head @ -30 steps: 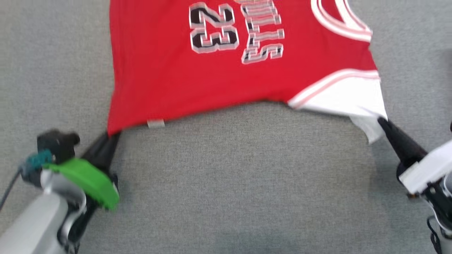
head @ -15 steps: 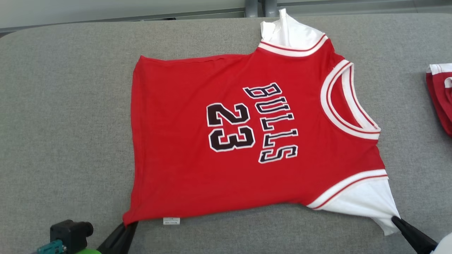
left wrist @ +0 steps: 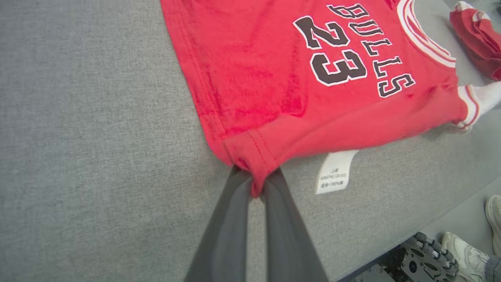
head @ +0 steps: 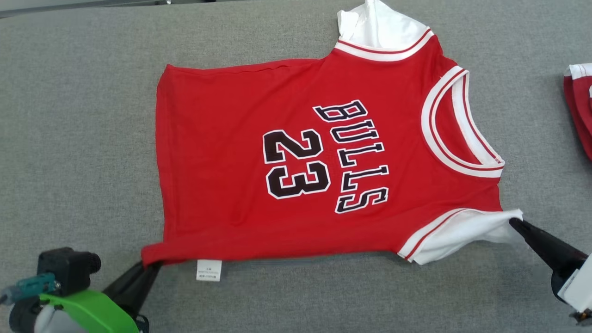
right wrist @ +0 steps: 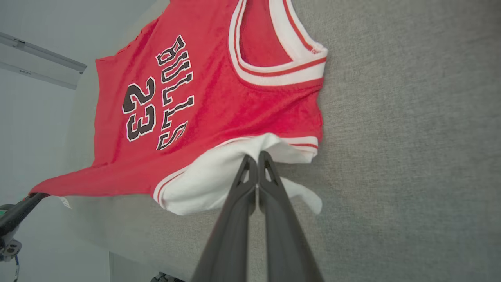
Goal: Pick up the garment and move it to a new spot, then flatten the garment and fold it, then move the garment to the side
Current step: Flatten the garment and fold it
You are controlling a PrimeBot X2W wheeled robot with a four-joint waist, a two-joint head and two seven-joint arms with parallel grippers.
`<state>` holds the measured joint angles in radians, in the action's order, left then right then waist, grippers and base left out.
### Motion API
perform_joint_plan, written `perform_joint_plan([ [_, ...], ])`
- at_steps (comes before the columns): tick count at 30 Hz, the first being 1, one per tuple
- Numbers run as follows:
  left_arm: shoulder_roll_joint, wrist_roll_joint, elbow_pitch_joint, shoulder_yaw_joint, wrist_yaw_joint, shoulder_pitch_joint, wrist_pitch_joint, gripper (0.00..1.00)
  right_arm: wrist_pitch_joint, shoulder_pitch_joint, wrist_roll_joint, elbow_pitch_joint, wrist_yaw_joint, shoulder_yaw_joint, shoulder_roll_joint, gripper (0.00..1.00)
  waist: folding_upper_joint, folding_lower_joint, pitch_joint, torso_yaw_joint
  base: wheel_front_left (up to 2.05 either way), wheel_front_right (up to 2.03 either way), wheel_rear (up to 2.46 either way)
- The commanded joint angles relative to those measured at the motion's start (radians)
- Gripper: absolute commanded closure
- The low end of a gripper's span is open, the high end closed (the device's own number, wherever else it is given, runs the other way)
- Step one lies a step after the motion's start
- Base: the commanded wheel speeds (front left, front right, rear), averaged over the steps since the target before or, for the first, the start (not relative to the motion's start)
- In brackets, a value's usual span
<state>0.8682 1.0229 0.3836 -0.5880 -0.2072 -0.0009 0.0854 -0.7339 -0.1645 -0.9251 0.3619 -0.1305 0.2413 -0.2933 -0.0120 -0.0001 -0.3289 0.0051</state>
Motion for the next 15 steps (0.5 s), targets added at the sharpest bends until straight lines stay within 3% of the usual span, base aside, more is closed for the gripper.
perform_joint_plan([
  [1, 0.023, -0.003, 0.008, 0.009, -0.011, -0.038, 0.026, 1.00, -0.026, 0.043, 0.012, 0.008, 0.000, 0.000, -0.011, 1.00, 0.0120, 0.0001, -0.029, -0.004, 0.00, 0.00, 0.00],
  [8, 0.044, -0.003, 0.031, 0.023, -0.020, -0.185, 0.152, 1.00, -0.119, 0.234, 0.053, -0.026, 0.000, 0.028, -0.011, 1.00, 0.0120, 0.0001, -0.075, 0.007, 0.00, 0.00, 0.00],
  [15, 0.010, 0.022, -0.011, 0.007, 0.003, -0.293, 0.246, 1.00, -0.196, 0.377, 0.101, -0.065, 0.000, 0.030, -0.013, 1.00, 0.0120, 0.0001, -0.100, 0.018, 0.00, 0.00, 0.00],
])
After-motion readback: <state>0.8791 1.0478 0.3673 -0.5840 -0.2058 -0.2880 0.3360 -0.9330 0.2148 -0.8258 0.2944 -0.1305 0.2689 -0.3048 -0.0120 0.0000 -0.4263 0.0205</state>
